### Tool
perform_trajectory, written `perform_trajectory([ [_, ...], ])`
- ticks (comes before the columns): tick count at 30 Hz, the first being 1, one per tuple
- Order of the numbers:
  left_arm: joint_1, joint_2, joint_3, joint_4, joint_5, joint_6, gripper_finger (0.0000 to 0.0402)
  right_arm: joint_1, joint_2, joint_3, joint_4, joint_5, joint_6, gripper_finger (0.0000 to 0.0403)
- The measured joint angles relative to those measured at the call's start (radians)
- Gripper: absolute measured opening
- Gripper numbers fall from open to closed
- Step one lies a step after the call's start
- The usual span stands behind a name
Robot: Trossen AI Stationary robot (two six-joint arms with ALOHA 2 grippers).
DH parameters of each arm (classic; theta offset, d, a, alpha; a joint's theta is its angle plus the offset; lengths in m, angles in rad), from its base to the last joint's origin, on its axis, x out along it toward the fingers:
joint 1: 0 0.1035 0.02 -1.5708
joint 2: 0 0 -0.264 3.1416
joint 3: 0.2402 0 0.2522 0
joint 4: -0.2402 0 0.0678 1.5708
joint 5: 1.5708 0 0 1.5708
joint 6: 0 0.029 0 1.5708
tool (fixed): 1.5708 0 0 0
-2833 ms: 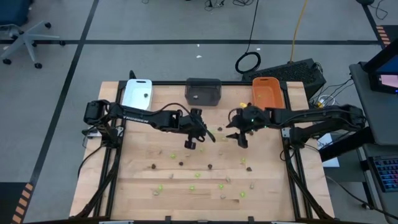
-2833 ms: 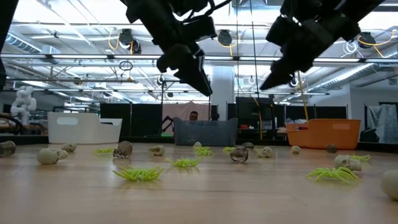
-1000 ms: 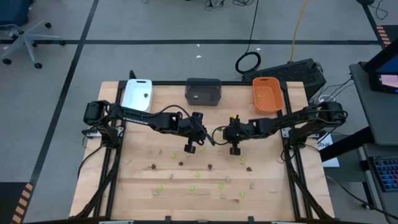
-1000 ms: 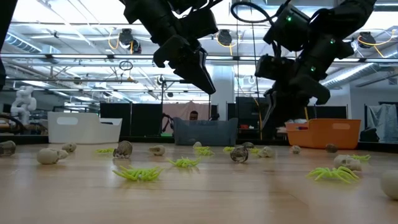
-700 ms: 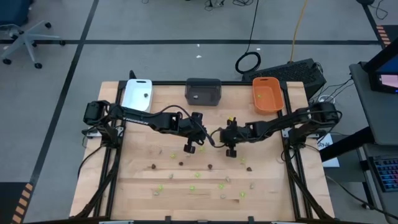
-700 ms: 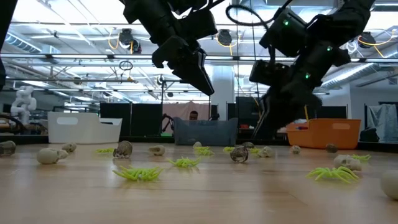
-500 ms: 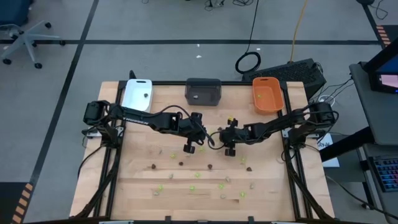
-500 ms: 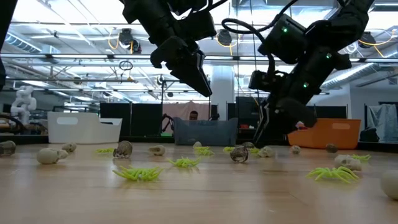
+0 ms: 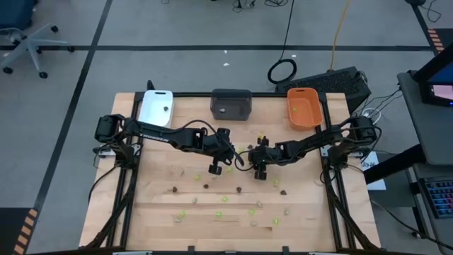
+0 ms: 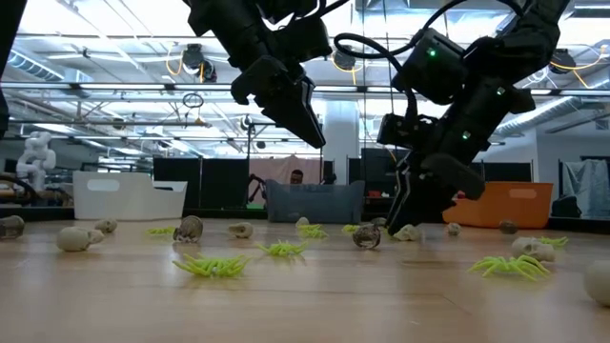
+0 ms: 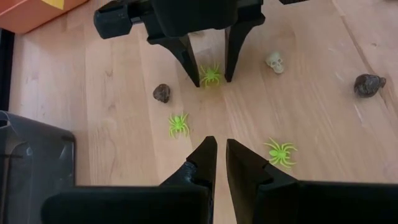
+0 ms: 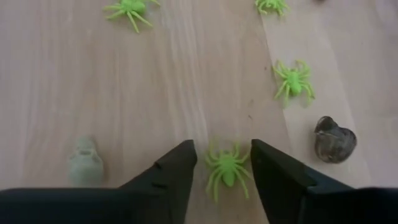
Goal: Sort Halloween decoration
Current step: Put the green toy spider into the orange bin
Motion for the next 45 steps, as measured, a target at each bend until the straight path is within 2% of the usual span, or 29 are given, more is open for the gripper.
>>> perform_trajectory([
  [9, 0.0, 0.0, 0.0, 0.0, 0.0, -0.012, 0.0033, 0.001, -0.01, -0.002, -0.011, -0.006, -0.015, 0.0024],
  [11, 0.0, 0.0, 0.0, 0.0, 0.0, -0.018, 0.0033, 0.0, -0.014, -0.002, -0.012, -0.005, -0.026, 0.0007],
  [17, 0.0, 0.0, 0.0, -0.004, 0.0, -0.019, 0.0033, 0.0, -0.054, -0.006, -0.025, -0.004, -0.057, 0.0001],
  [22, 0.0, 0.0, -0.001, -0.01, 0.0, -0.022, 0.0033, 0.0, -0.145, -0.009, -0.052, 0.0, -0.082, 0.0],
  [27, 0.0, 0.0, -0.001, -0.019, 0.0, -0.024, 0.0033, 0.001, -0.267, -0.008, -0.105, -0.001, -0.11, 0.0],
  [33, 0.0, 0.0, -0.001, -0.023, 0.0, -0.025, 0.0033, 0.001, -0.491, -0.008, -0.154, -0.001, -0.123, 0.0],
  [37, 0.0, 0.0, -0.002, -0.04, 0.0, -0.019, 0.0033, 0.001, -0.627, -0.019, -0.055, -0.003, -0.143, 0.0],
  [42, 0.008, 0.0, -0.002, -0.056, 0.002, -0.018, 0.0033, -0.028, -0.708, -0.134, 0.279, -0.076, -0.147, 0.0],
  [45, 0.008, 0.0, -0.002, -0.058, 0.004, -0.026, 0.0033, -0.048, -0.72, -0.199, 0.451, -0.08, -0.122, 0.0],
])
